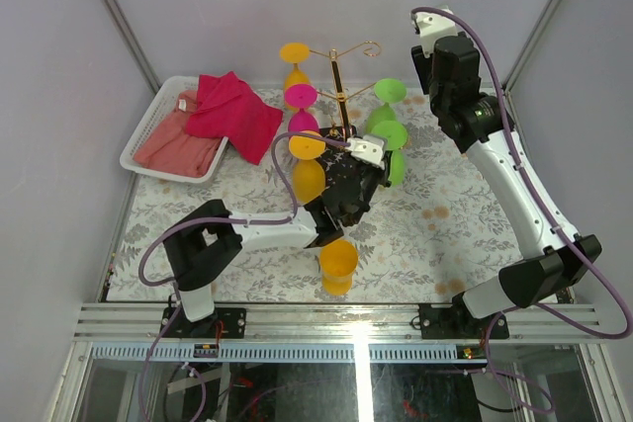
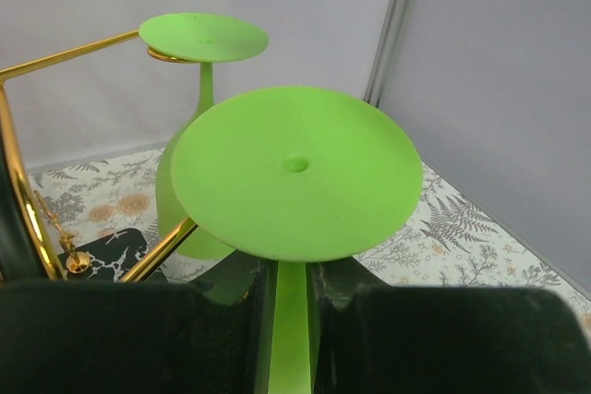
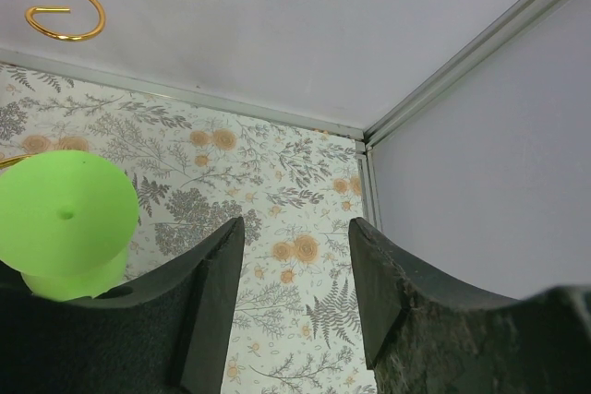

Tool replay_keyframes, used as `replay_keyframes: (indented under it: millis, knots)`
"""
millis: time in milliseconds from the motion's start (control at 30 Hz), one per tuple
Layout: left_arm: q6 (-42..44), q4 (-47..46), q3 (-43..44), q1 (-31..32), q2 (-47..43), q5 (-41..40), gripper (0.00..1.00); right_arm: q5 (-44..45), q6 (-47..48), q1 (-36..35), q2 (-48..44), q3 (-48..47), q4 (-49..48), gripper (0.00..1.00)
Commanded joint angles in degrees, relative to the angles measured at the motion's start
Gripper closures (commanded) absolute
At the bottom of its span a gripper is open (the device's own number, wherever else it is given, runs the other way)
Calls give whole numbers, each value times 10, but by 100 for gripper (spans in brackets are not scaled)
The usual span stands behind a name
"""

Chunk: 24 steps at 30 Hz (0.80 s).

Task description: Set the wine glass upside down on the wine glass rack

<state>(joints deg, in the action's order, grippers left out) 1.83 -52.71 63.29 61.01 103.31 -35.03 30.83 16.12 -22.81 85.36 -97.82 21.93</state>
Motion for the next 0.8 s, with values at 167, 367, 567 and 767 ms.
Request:
replay_keyframes:
  millis: [167, 367, 567, 767]
  knots:
    - [-4, -25, 30, -7, 18, 61, 100, 1, 3, 5, -24, -4, -26, 44]
    - [-9, -26, 38, -13, 28, 101, 100, 2, 6, 8, -23, -5, -27, 44]
    - [-14, -17, 47, -14, 35, 132, 100, 2, 7, 9, -19, -8, -28, 43]
    - [-22, -14, 24, -14, 14, 138, 100, 3, 9, 10, -16, -7, -28, 43]
